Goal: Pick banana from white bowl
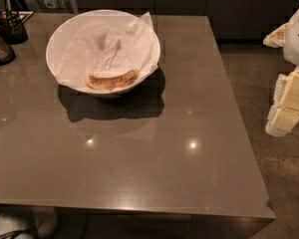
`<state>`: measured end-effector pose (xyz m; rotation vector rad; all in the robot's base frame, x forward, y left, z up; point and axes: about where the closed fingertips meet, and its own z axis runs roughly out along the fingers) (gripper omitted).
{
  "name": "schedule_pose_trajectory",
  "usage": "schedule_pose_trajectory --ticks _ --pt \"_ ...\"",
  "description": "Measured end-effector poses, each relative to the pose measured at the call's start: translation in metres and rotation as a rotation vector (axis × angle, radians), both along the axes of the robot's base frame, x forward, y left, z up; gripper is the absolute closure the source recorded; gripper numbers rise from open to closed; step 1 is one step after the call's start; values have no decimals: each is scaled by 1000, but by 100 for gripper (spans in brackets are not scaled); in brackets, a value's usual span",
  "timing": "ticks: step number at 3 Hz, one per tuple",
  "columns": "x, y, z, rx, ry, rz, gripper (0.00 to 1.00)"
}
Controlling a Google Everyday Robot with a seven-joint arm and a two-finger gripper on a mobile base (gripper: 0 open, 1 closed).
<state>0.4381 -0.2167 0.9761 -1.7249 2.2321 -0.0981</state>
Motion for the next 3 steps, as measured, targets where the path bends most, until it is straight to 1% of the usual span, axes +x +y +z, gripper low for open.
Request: schedule_pose_trajectory --ticks 1,2,3 --pt "0 0 0 0 0 0 0" --pt "17 12 3 0 14 17 0" --pt "49 41 2 -25 37 85 0"
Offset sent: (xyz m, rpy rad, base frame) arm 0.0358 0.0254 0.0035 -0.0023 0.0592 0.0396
